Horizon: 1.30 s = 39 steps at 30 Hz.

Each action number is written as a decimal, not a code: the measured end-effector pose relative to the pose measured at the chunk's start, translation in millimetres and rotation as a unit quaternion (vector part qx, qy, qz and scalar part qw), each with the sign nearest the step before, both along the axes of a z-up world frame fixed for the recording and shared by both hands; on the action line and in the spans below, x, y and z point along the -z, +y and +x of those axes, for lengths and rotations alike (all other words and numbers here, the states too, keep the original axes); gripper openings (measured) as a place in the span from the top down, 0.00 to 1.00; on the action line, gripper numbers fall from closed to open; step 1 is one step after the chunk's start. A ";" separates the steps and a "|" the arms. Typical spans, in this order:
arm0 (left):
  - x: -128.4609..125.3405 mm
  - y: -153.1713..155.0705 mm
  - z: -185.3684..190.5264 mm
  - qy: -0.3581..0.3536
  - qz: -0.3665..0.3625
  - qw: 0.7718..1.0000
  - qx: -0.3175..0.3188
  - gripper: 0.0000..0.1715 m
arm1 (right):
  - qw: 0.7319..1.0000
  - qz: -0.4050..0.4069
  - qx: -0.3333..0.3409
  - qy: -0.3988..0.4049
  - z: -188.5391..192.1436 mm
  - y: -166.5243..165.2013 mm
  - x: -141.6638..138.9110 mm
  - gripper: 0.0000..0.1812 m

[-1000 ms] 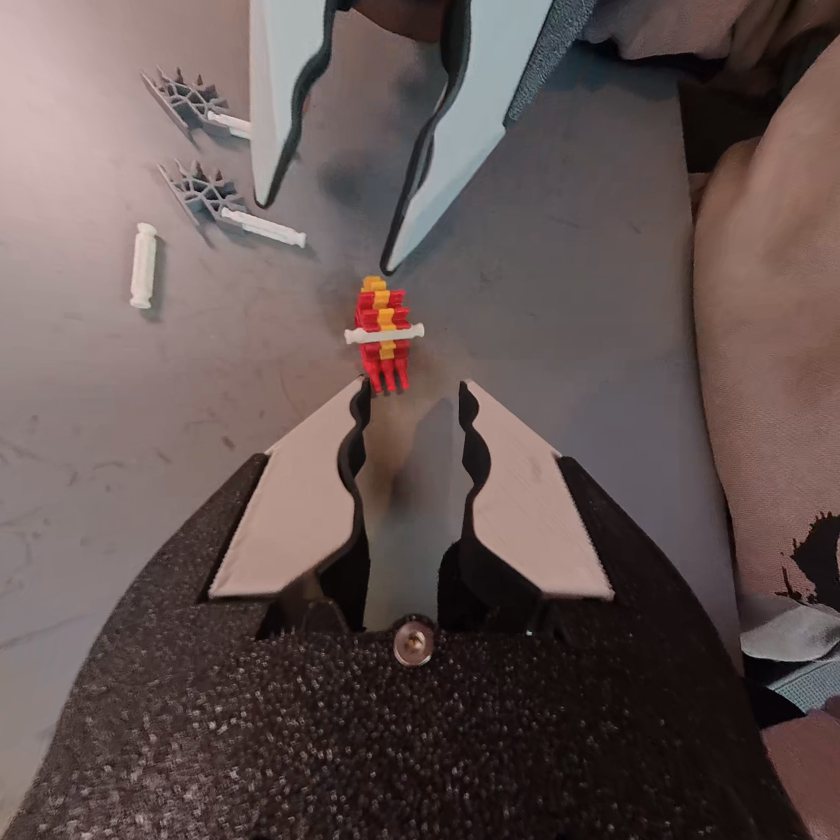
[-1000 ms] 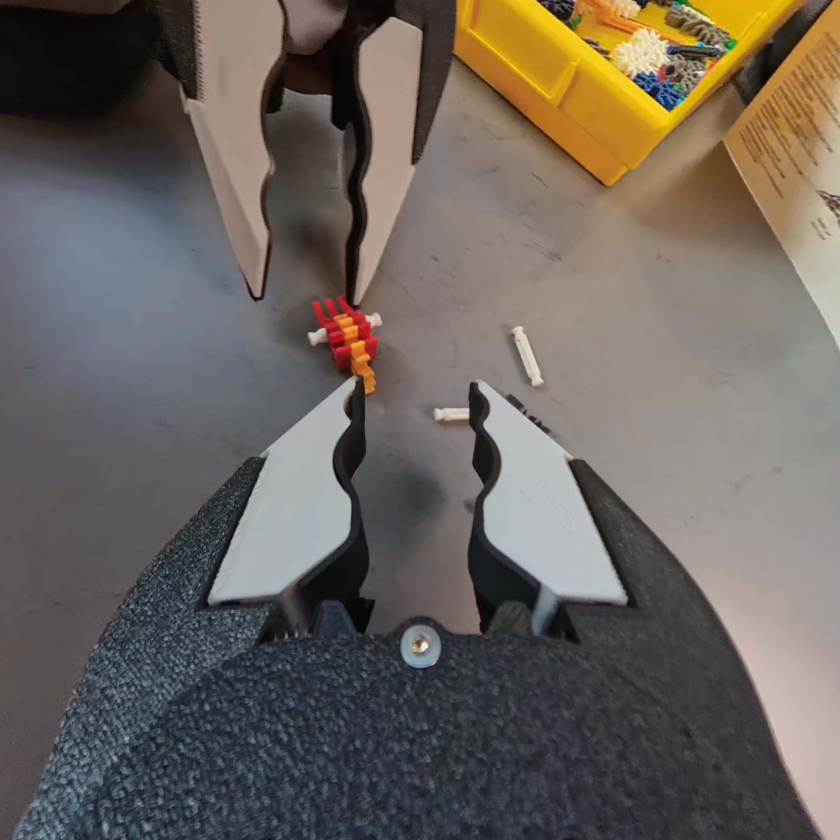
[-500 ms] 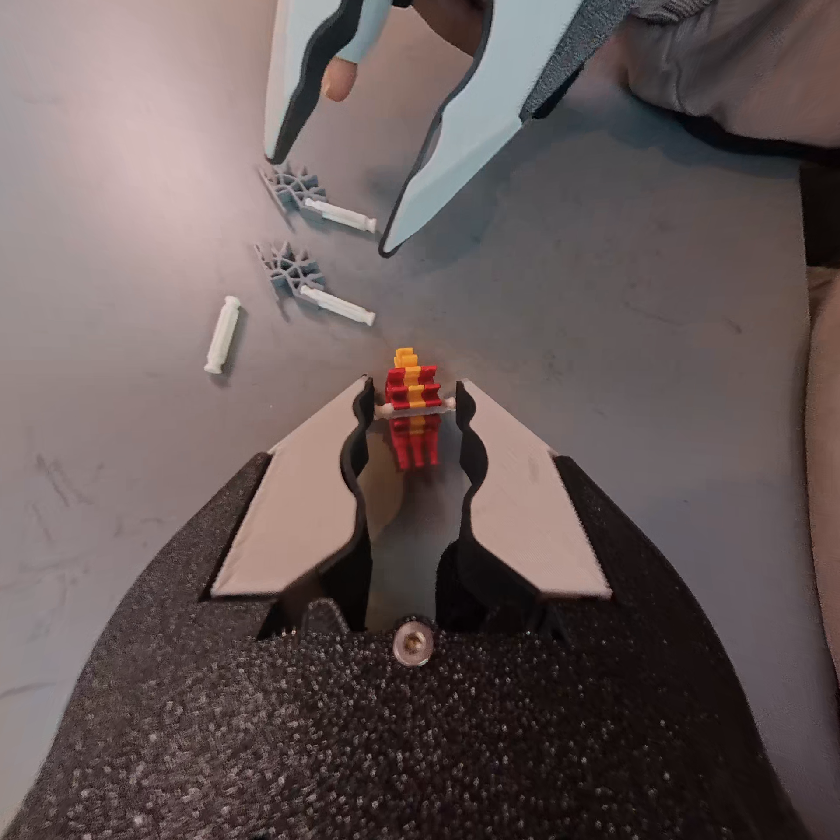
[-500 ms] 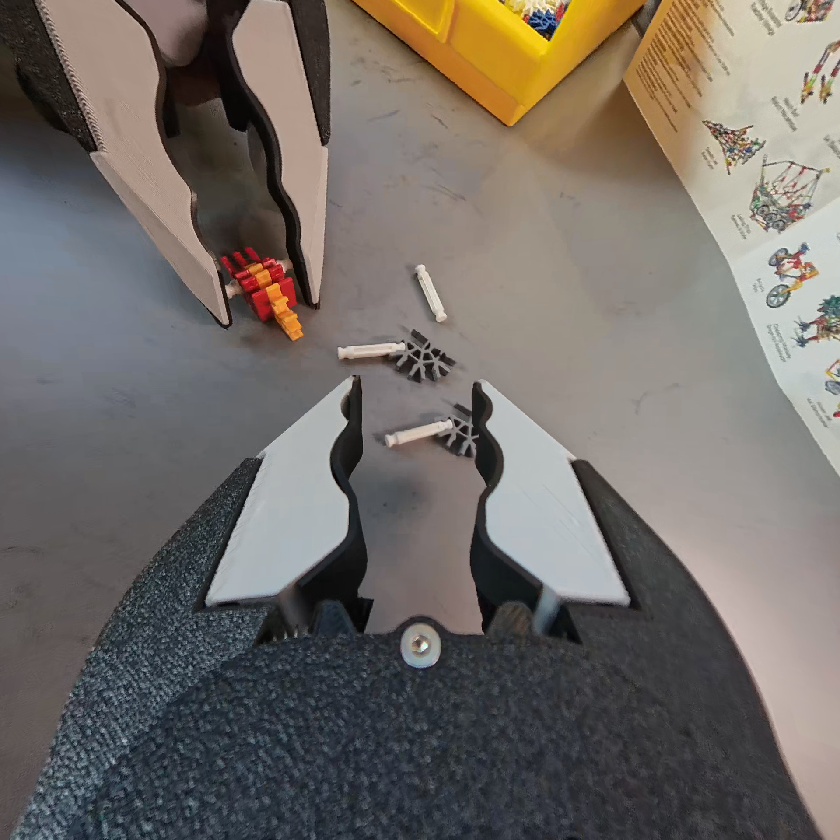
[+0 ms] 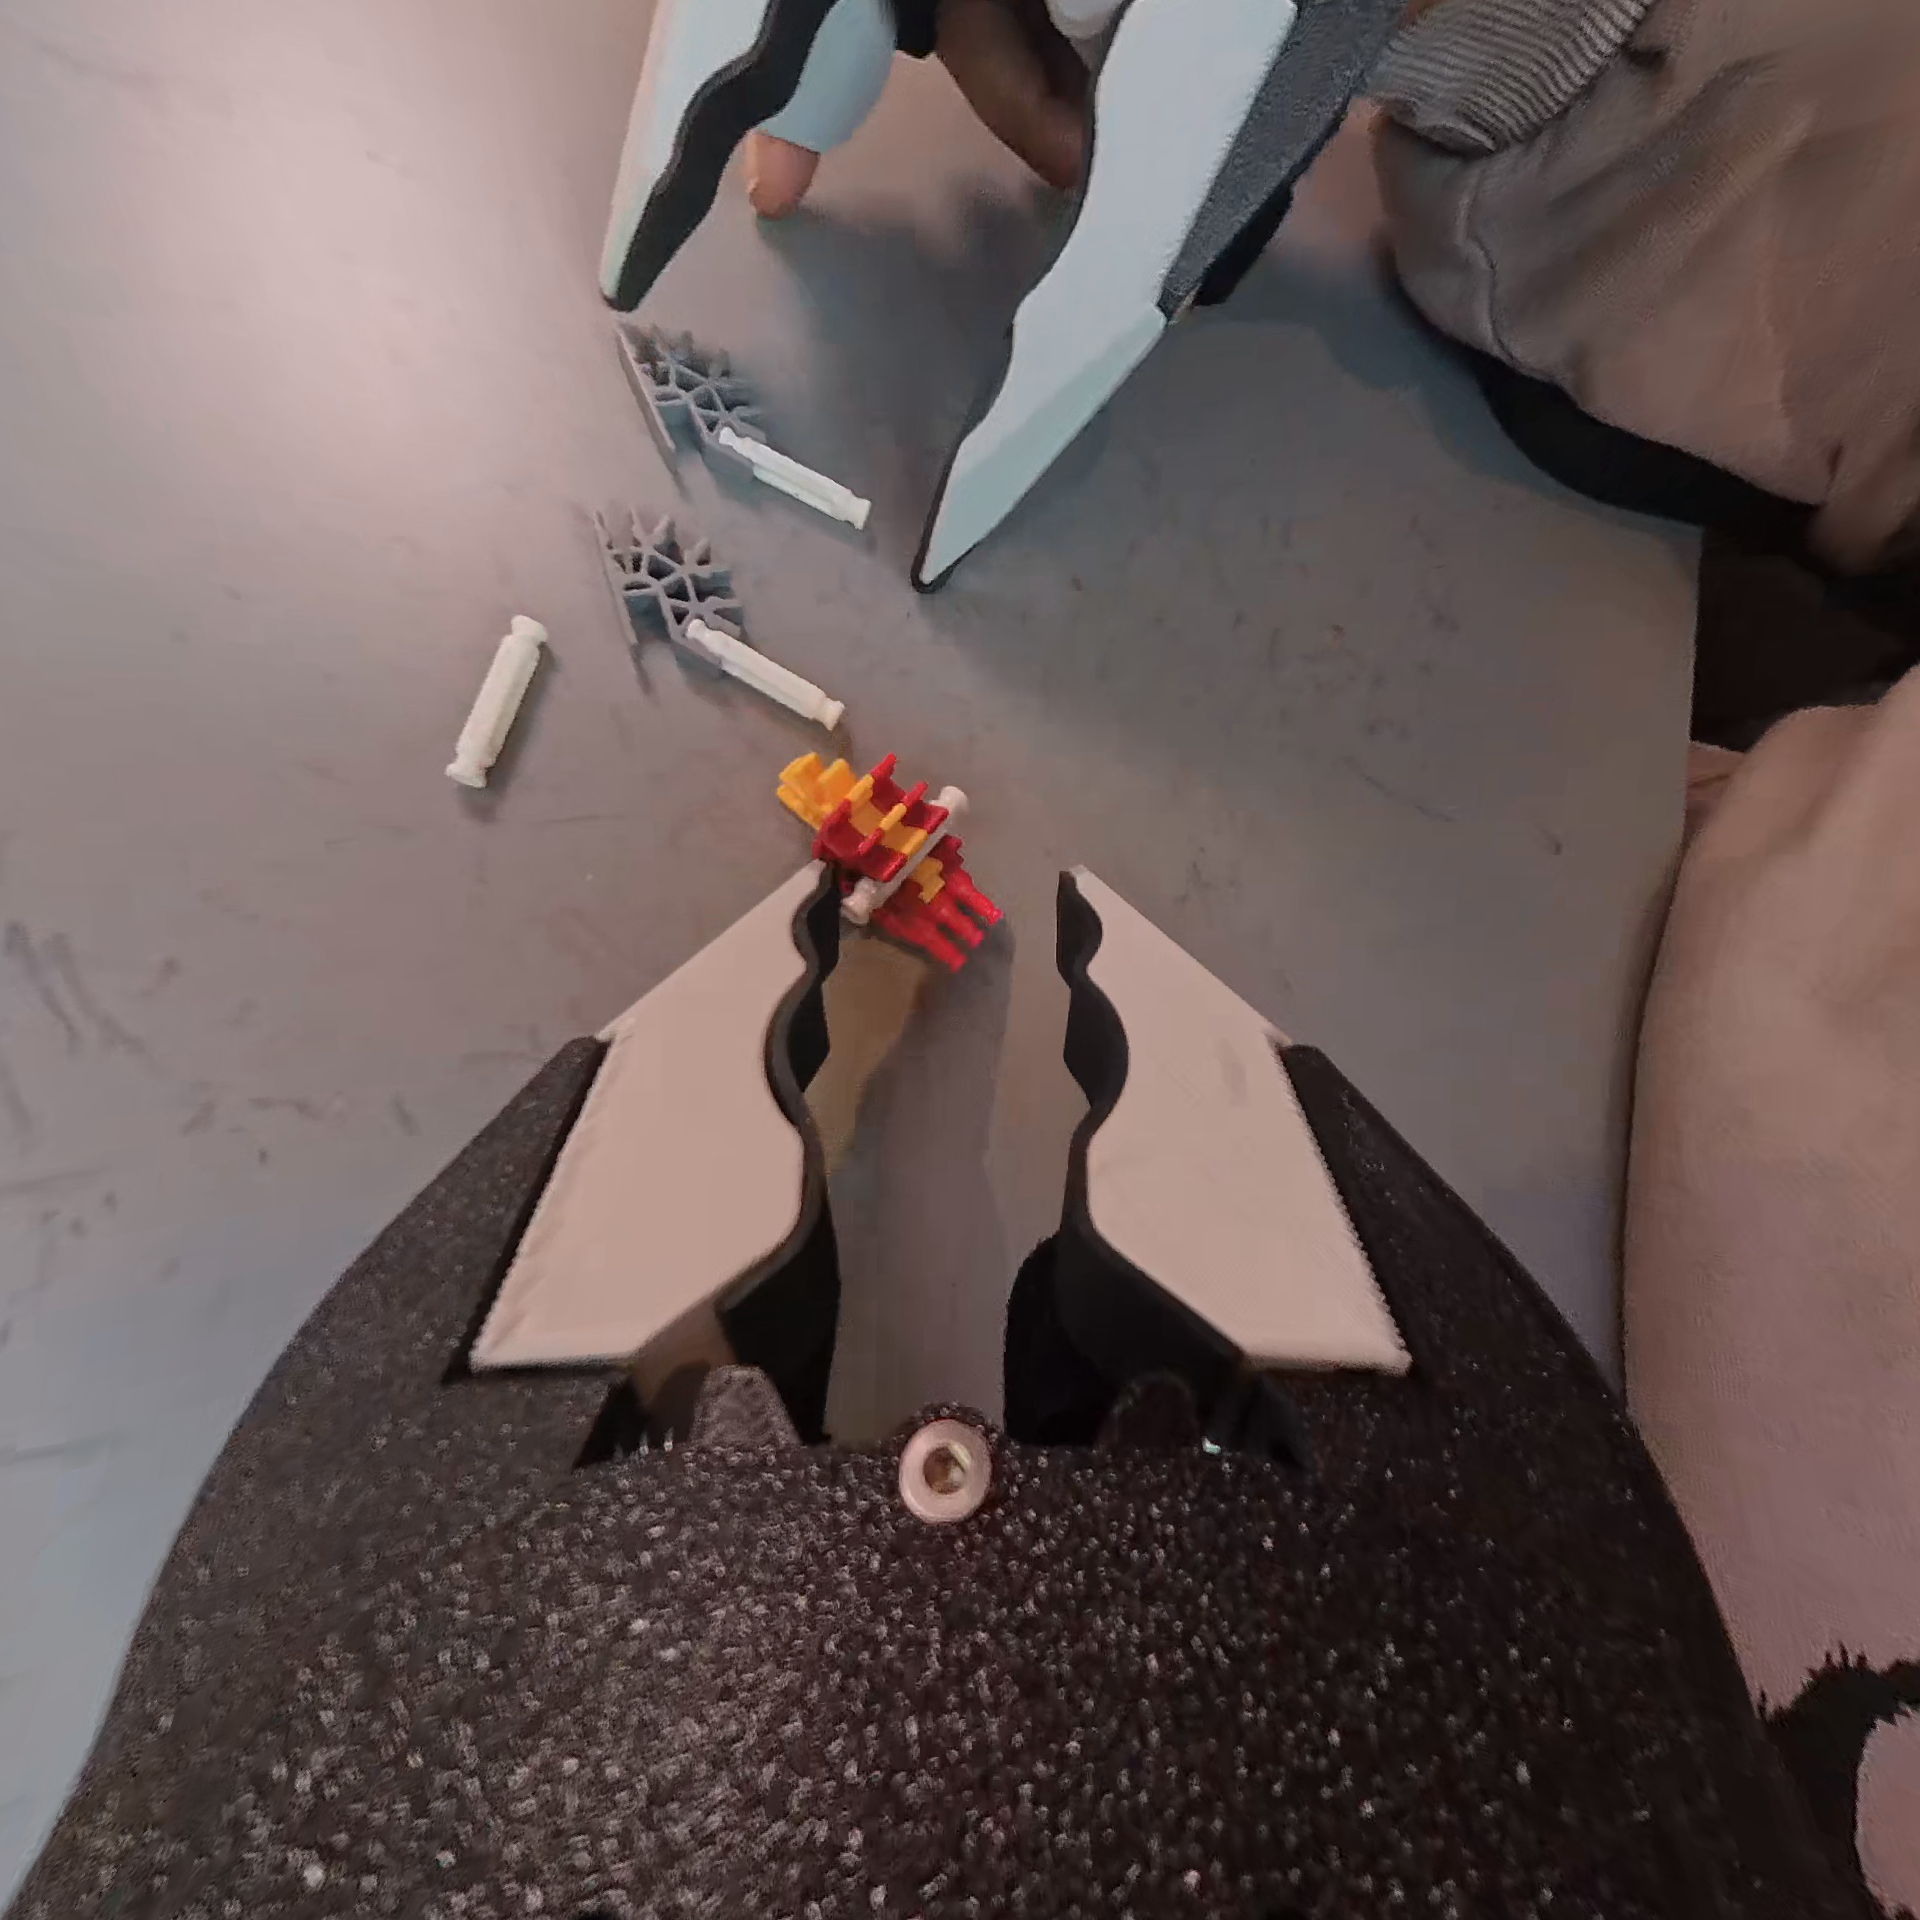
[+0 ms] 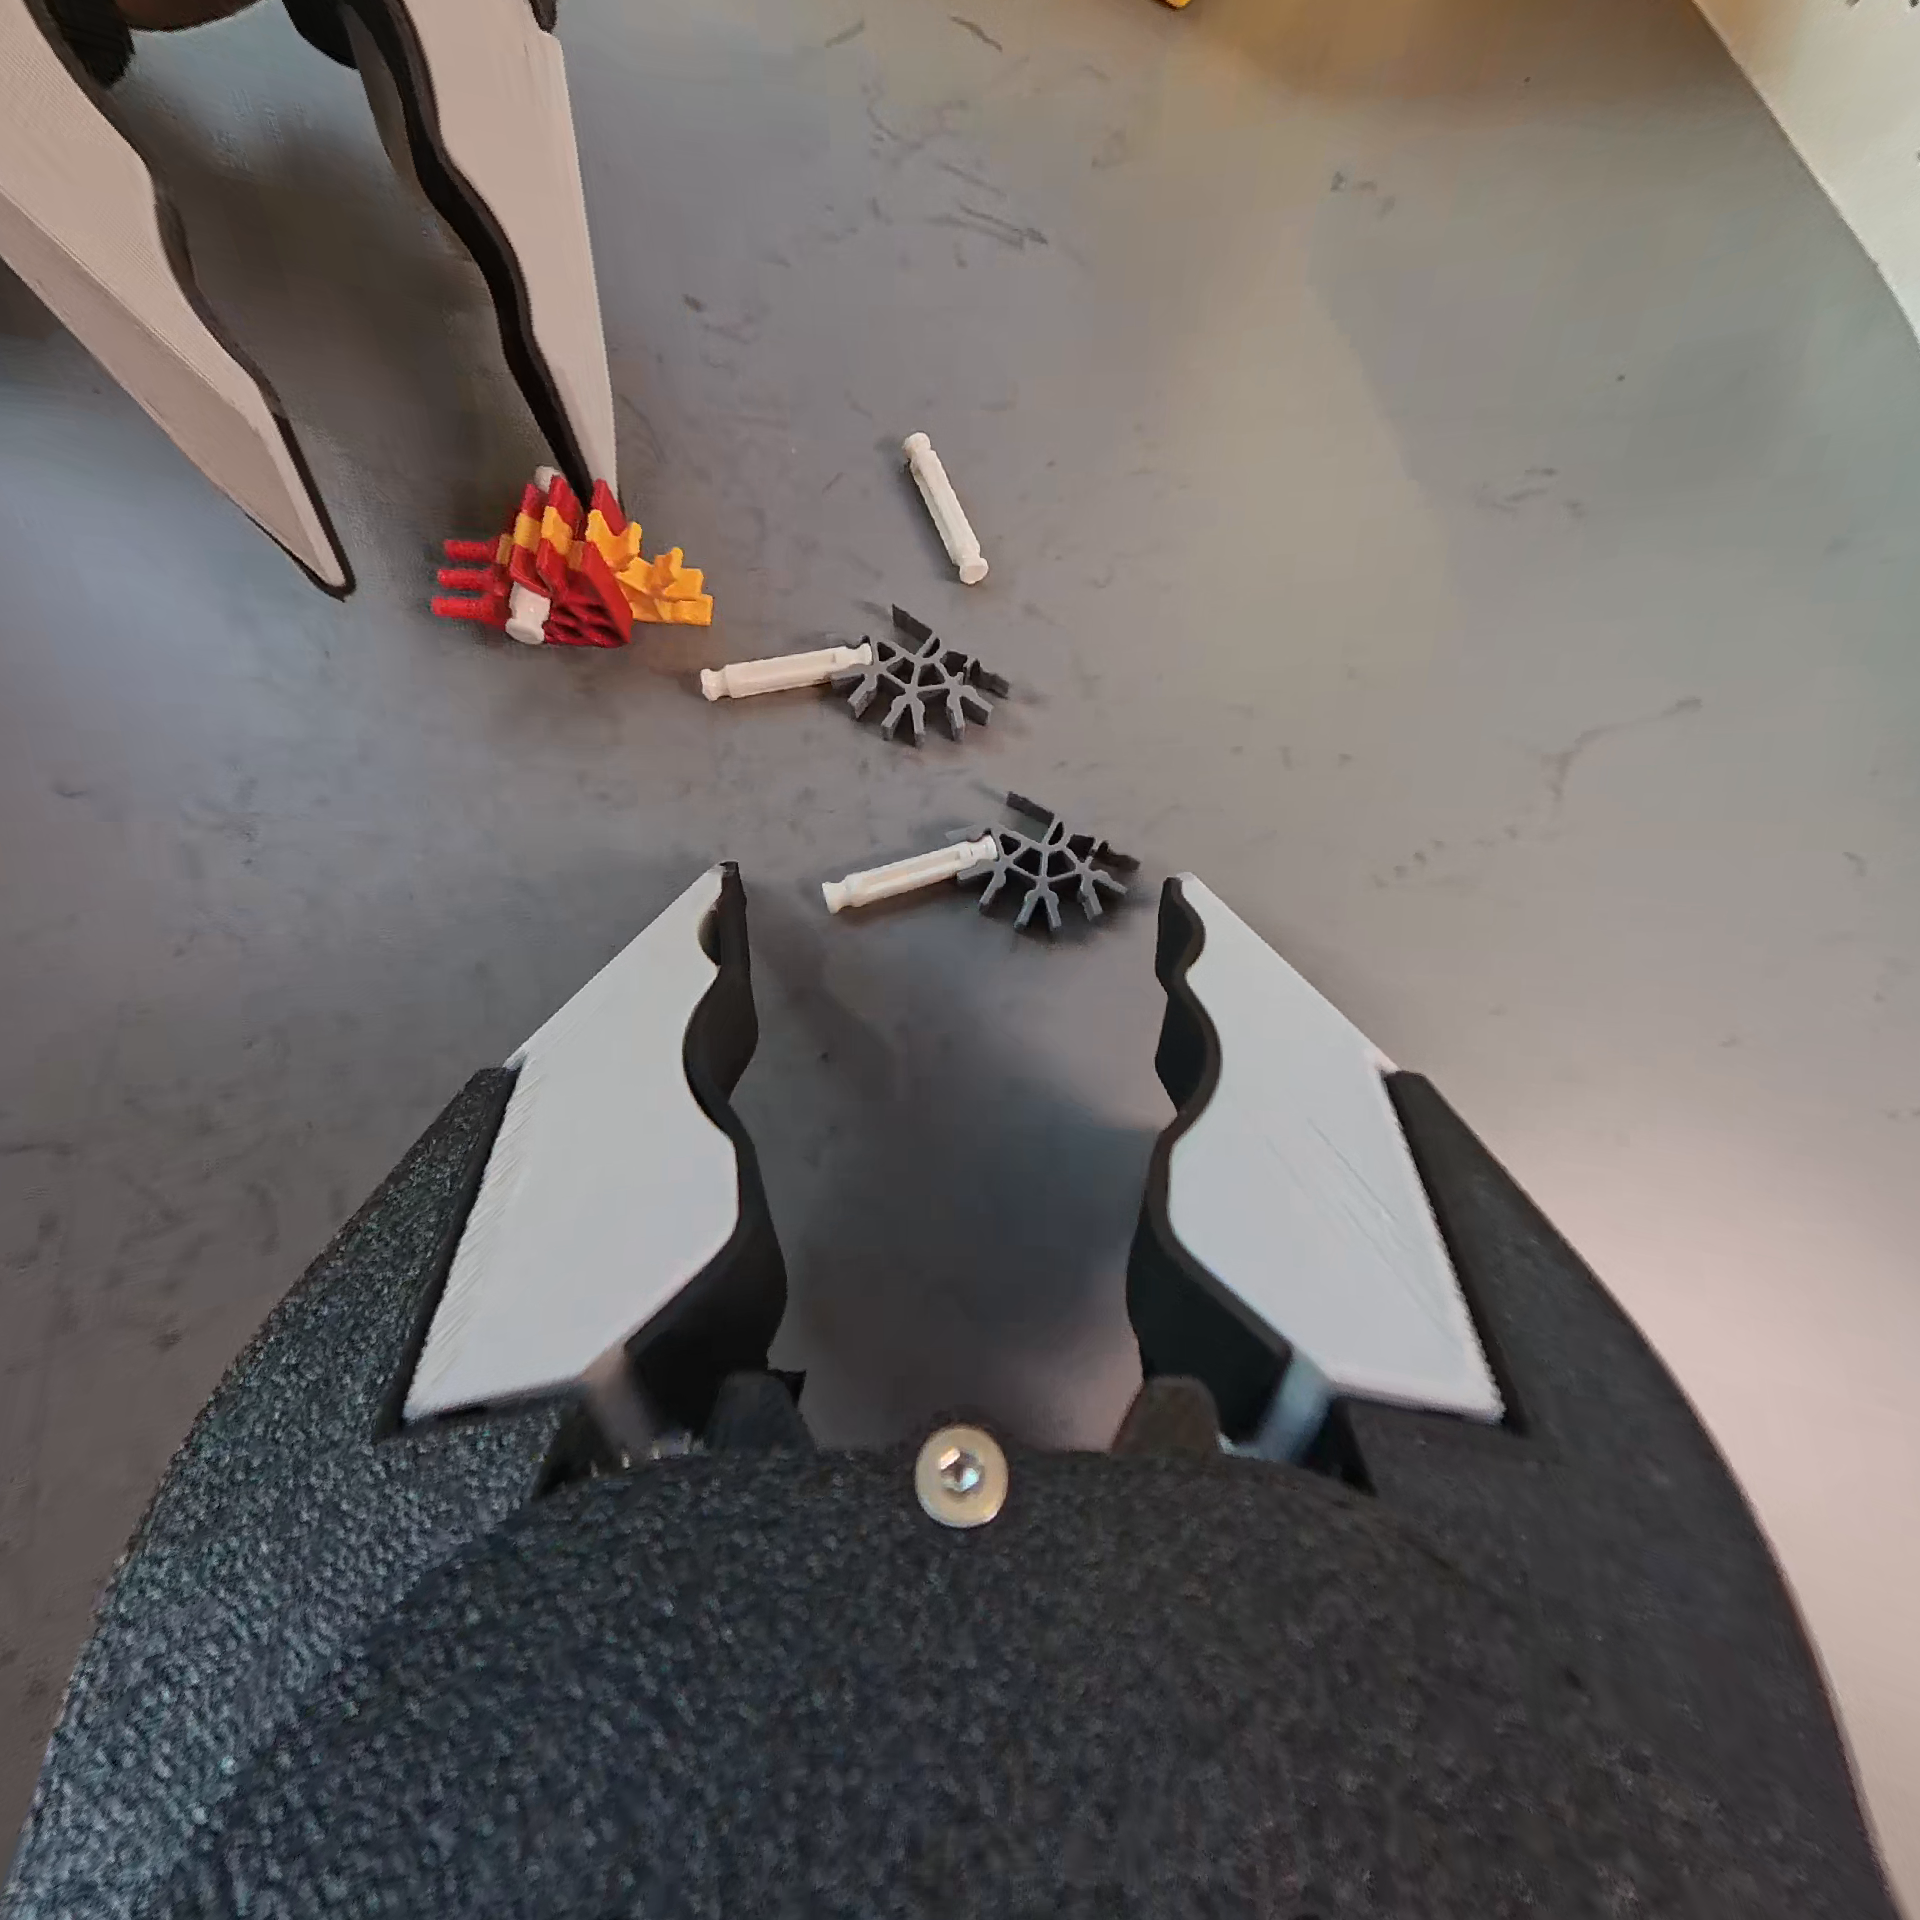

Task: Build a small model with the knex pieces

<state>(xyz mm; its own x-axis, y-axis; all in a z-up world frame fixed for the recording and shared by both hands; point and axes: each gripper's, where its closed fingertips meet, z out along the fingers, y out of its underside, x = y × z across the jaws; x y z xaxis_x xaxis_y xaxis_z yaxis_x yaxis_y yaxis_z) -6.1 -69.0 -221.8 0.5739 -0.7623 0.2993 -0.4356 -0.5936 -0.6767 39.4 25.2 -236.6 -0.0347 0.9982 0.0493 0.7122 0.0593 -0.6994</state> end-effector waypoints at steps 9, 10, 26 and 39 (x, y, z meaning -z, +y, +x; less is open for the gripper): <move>2.7 -13.5 6.5 -0.030 -0.038 0.998 0.042 0.78 | 0.999 -0.007 -0.024 -0.021 2.7 -8.0 0.0 0.68; 2.7 -13.3 5.0 -0.029 -0.037 0.998 0.043 0.78 | 1.000 -0.007 -0.022 -0.021 4.5 -8.5 0.0 0.68; 1.7 3.1 11.5 -0.024 0.076 0.995 0.060 0.75 | 0.998 -0.003 -0.061 0.002 1.0 -35.0 -13.1 0.68; 3.7 3.9 19.7 -0.009 0.066 0.997 0.037 0.79 | 0.997 -0.011 -0.070 -0.007 1.1 -37.9 -4.3 0.68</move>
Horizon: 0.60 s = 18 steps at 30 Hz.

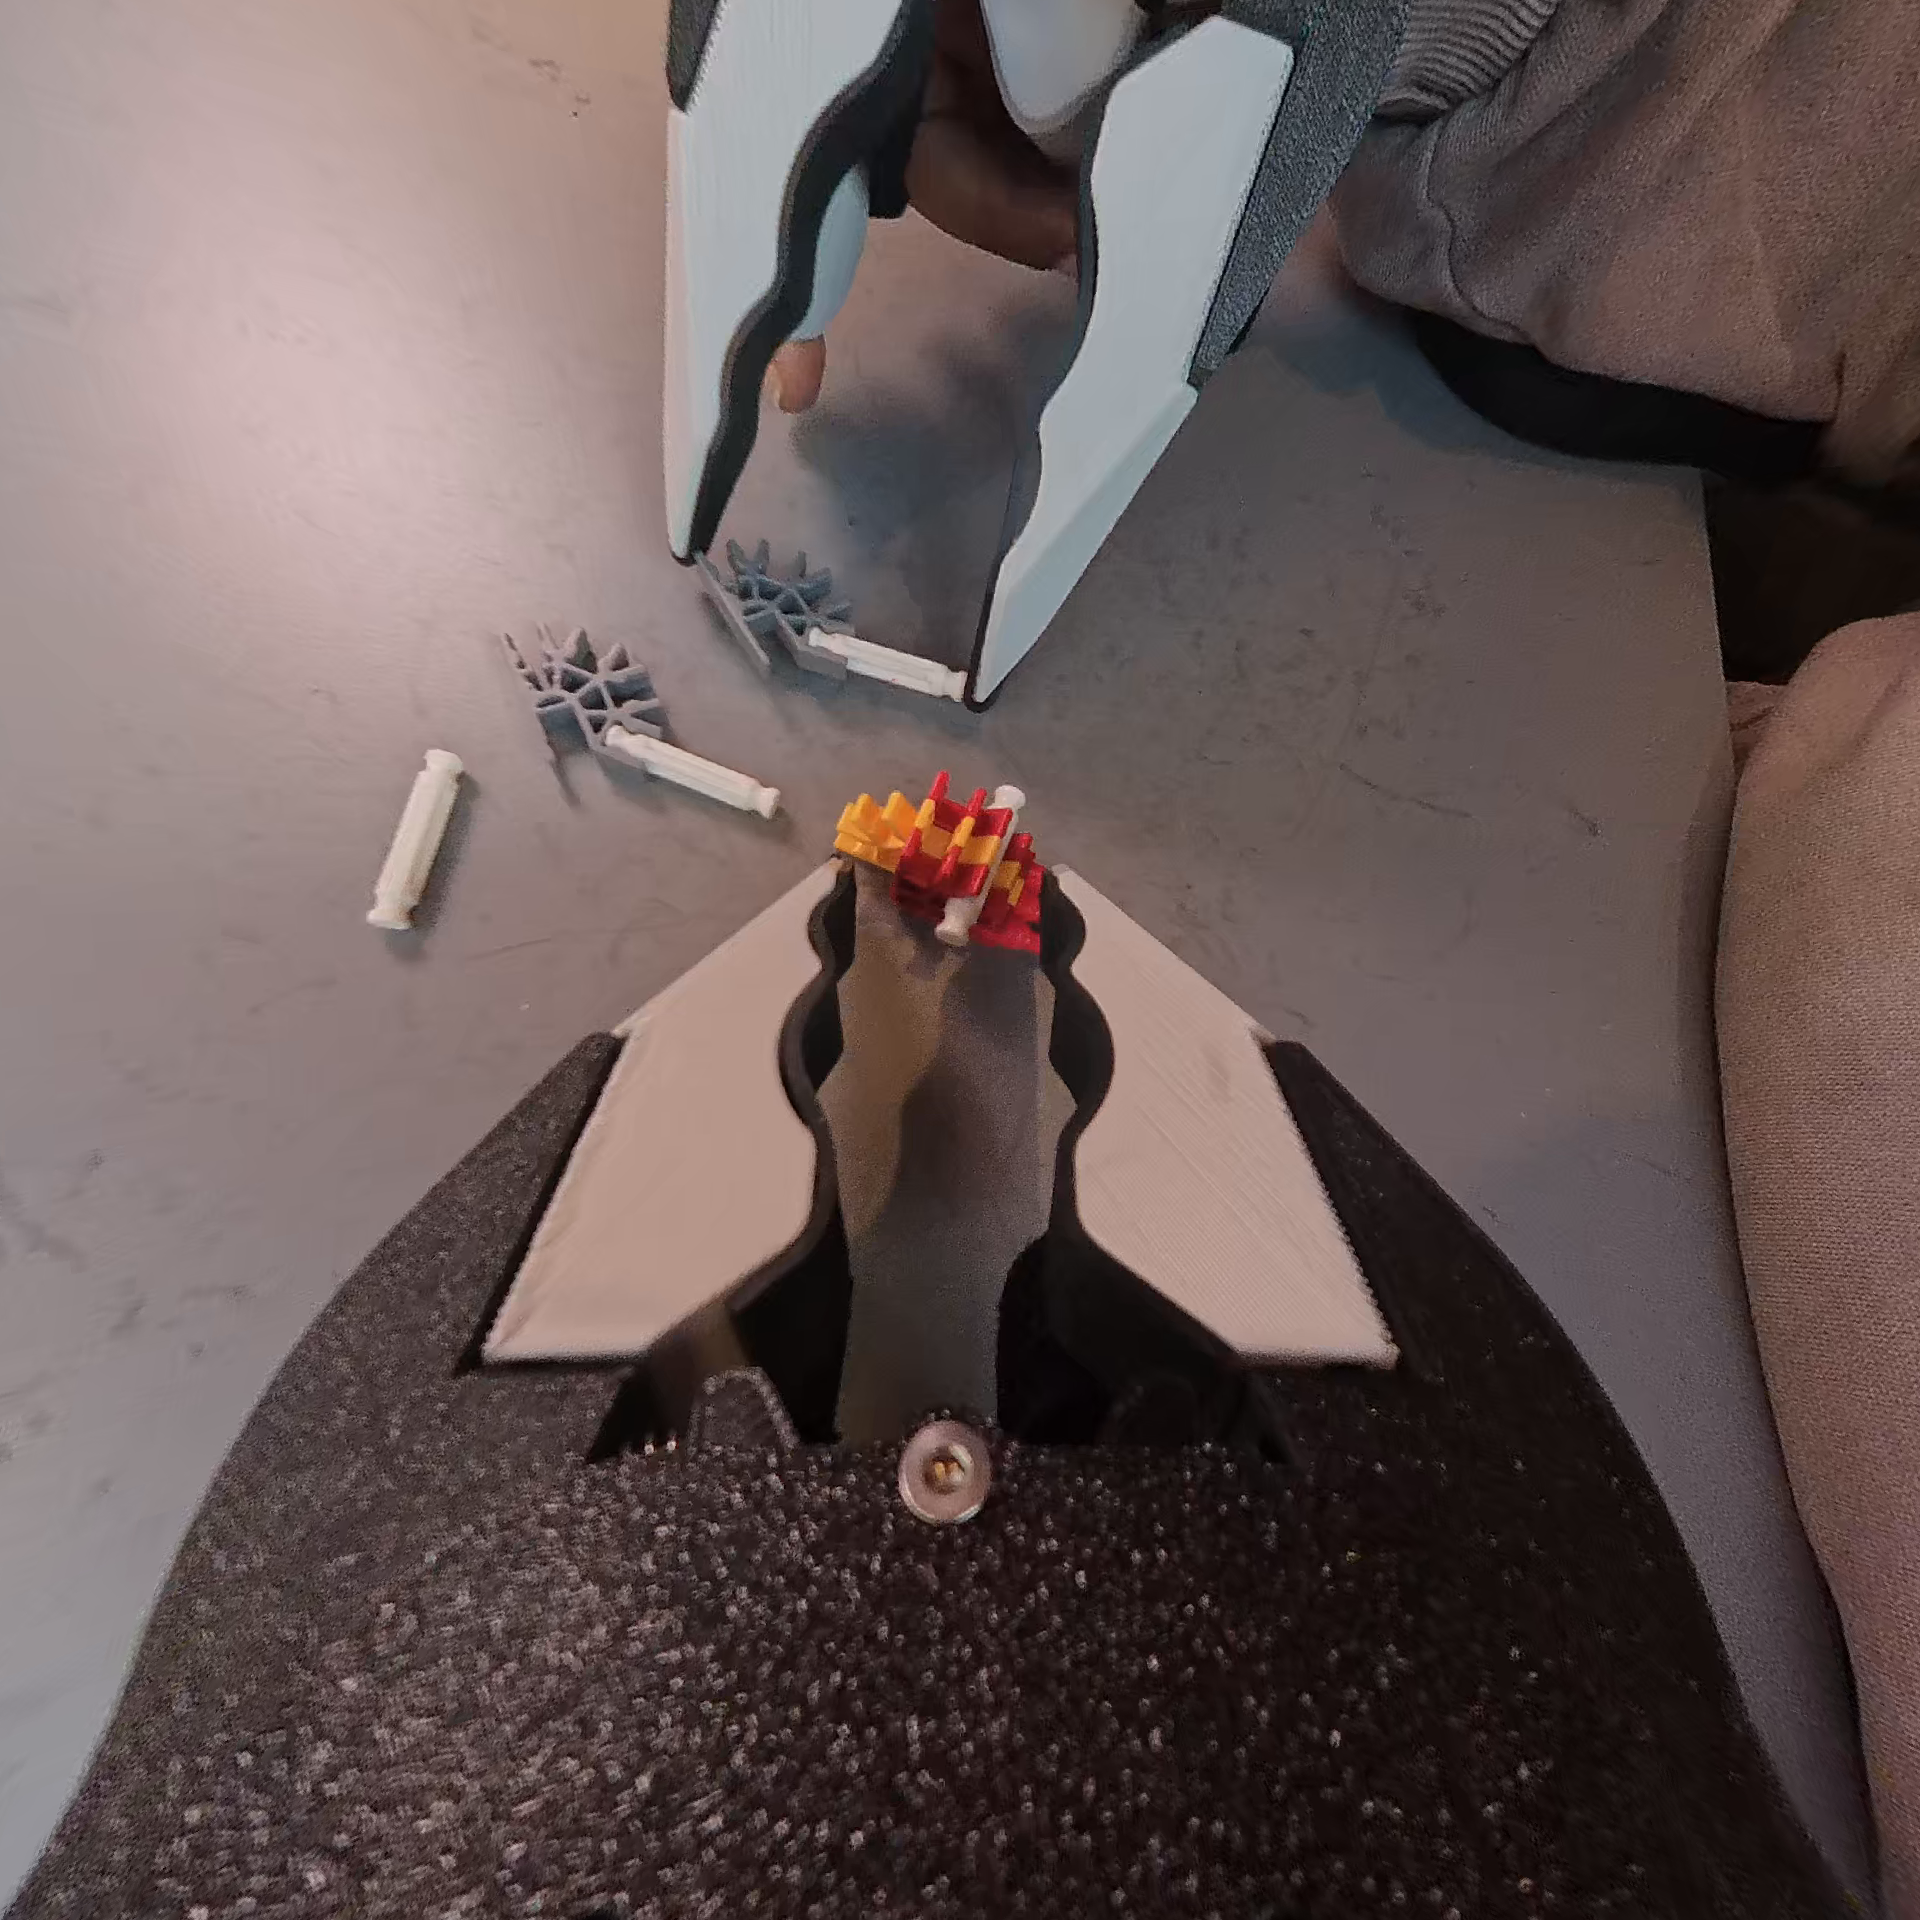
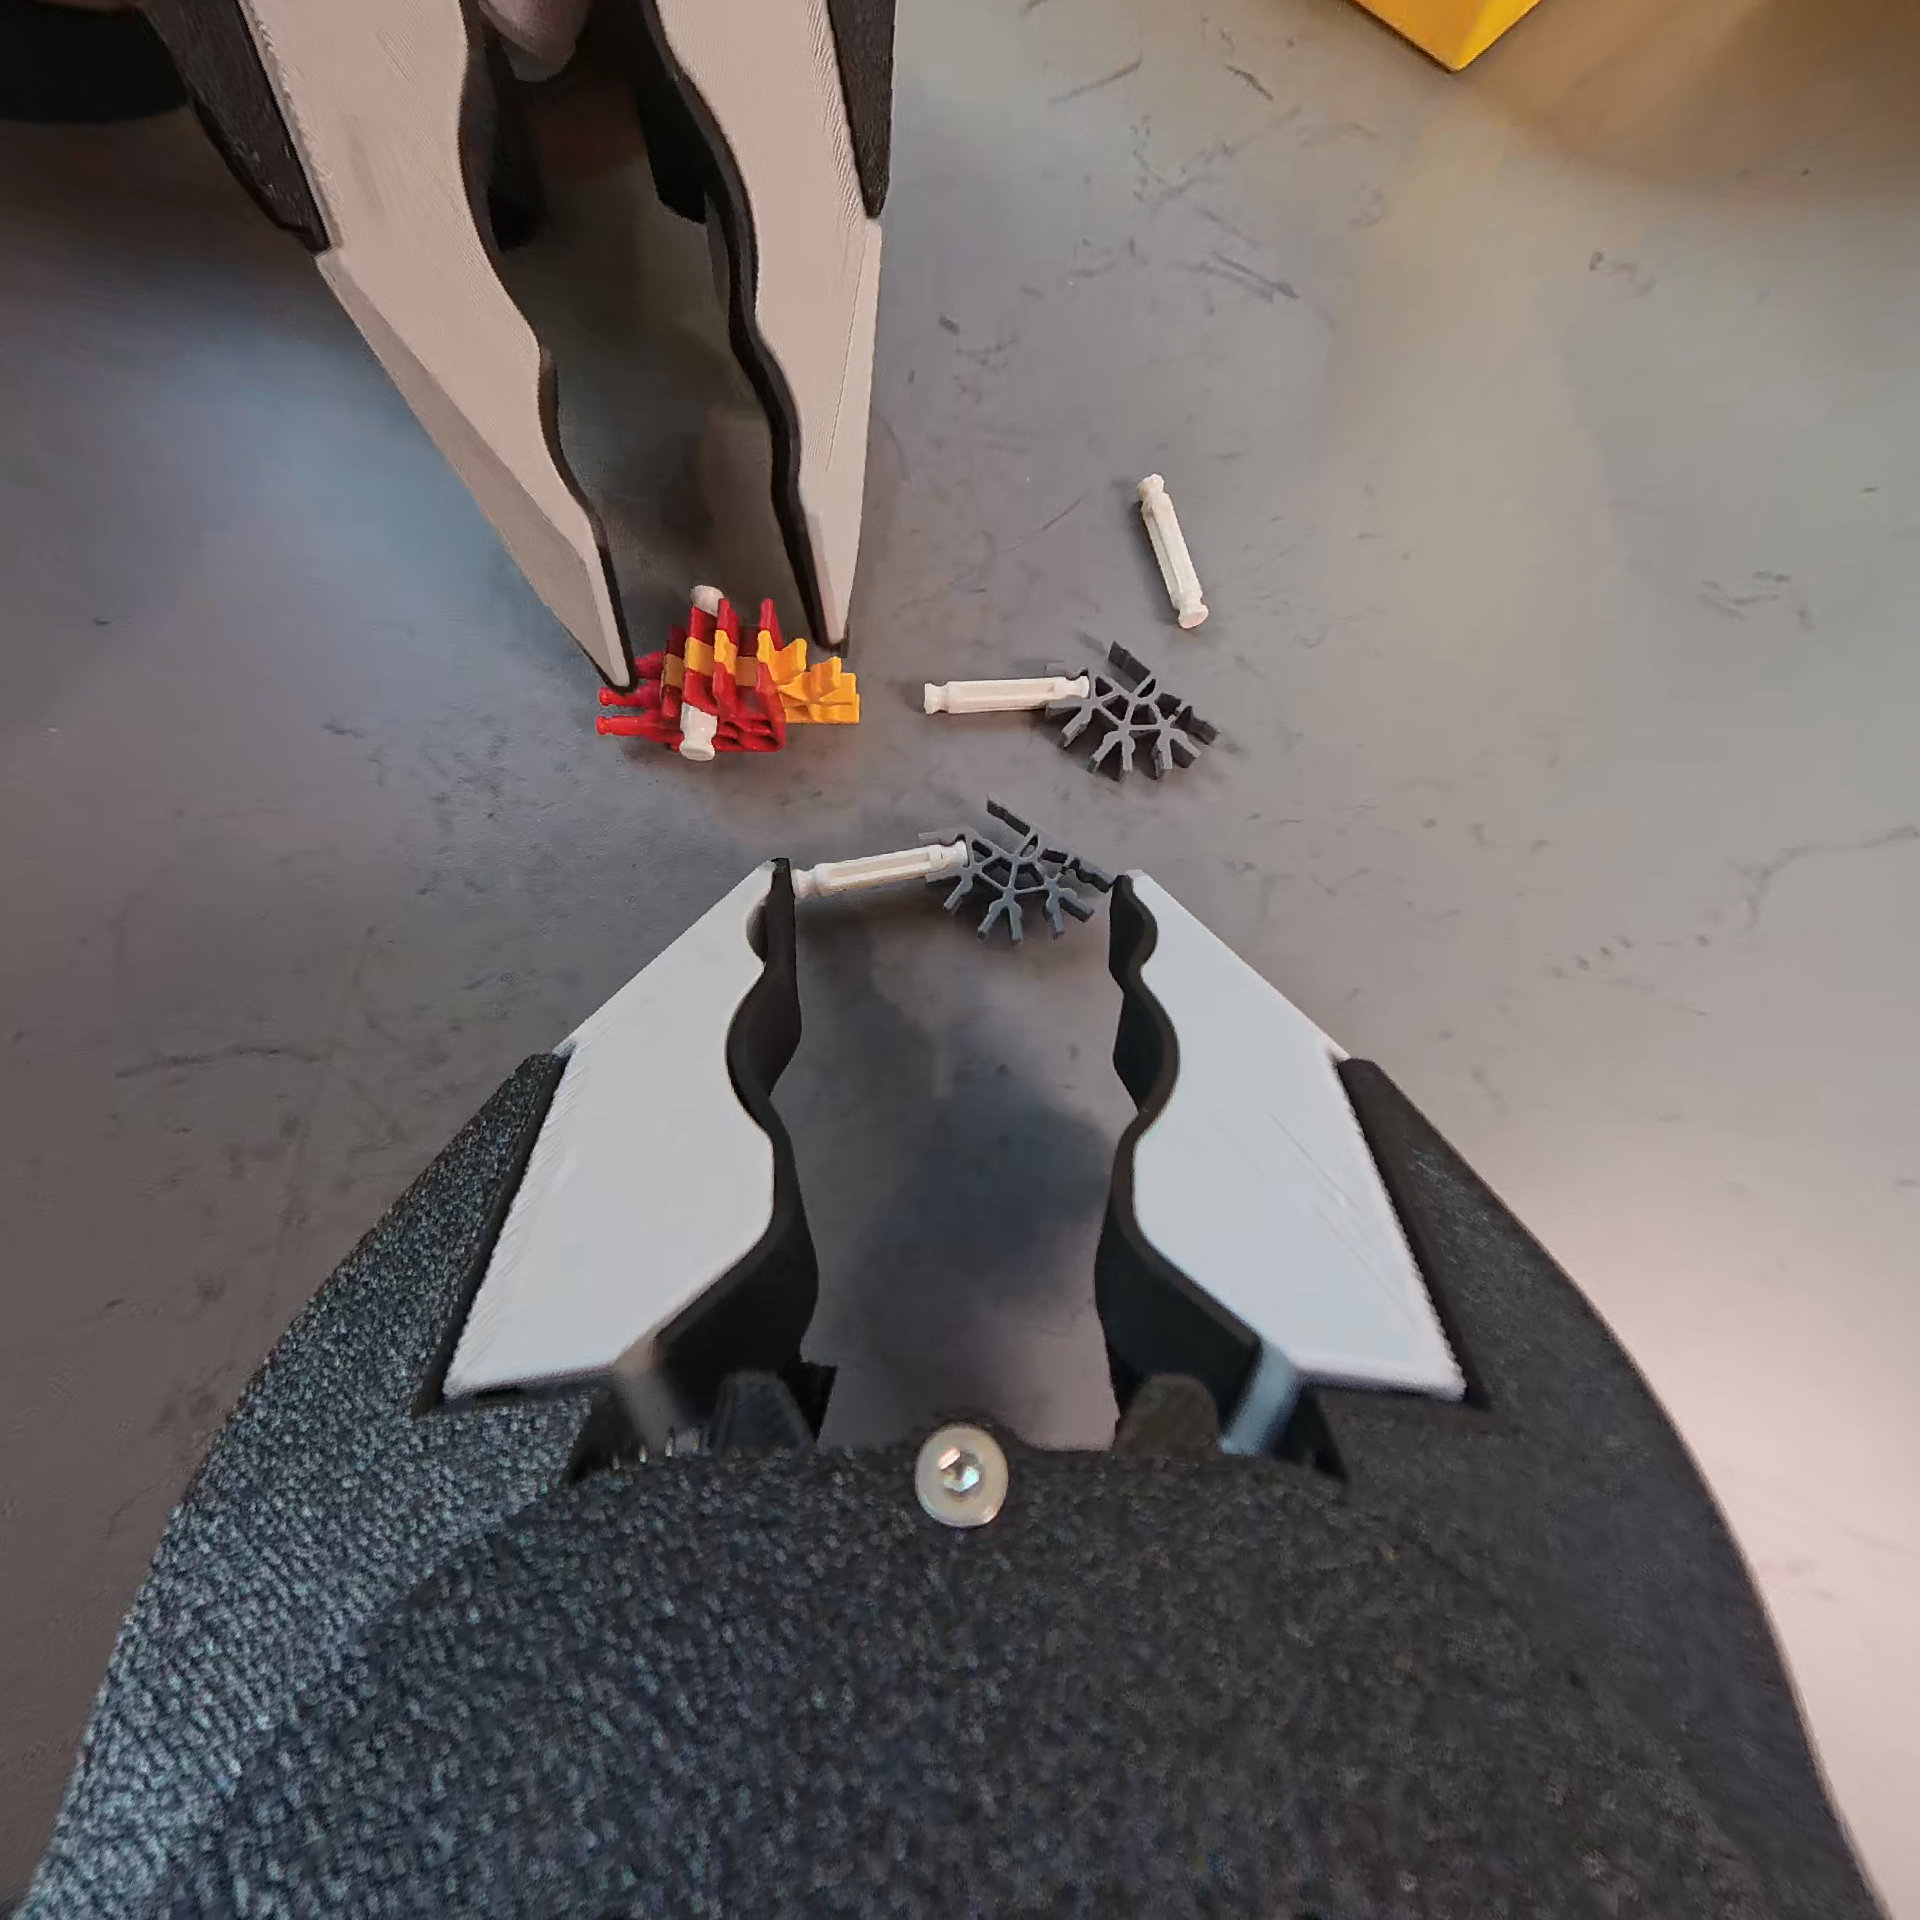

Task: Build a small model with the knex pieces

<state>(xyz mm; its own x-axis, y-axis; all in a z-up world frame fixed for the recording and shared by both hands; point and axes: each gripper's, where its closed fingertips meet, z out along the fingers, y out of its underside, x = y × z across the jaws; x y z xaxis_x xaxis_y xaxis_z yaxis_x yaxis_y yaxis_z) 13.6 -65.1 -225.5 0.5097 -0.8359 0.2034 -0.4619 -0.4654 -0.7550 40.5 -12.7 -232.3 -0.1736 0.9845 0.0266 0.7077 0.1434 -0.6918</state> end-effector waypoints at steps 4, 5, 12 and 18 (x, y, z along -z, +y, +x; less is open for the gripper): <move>-22.8 16.1 -21.5 -0.045 0.014 0.998 -0.045 0.78 | 1.000 0.006 0.002 -0.006 0.2 0.8 2.4 0.68; -24.6 22.5 -28.3 -0.053 0.014 0.996 -0.065 0.78 | 1.000 0.004 0.003 -0.005 -0.4 0.7 2.5 0.68; -8.6 43.0 -47.9 -0.038 0.009 0.991 -0.125 0.78 | 1.000 0.019 0.014 -0.011 -3.5 1.2 3.6 0.68; -5.4 46.8 -45.1 0.001 0.053 0.991 -0.120 0.82 | 1.000 0.004 0.012 -0.008 -4.6 -0.8 4.5 0.59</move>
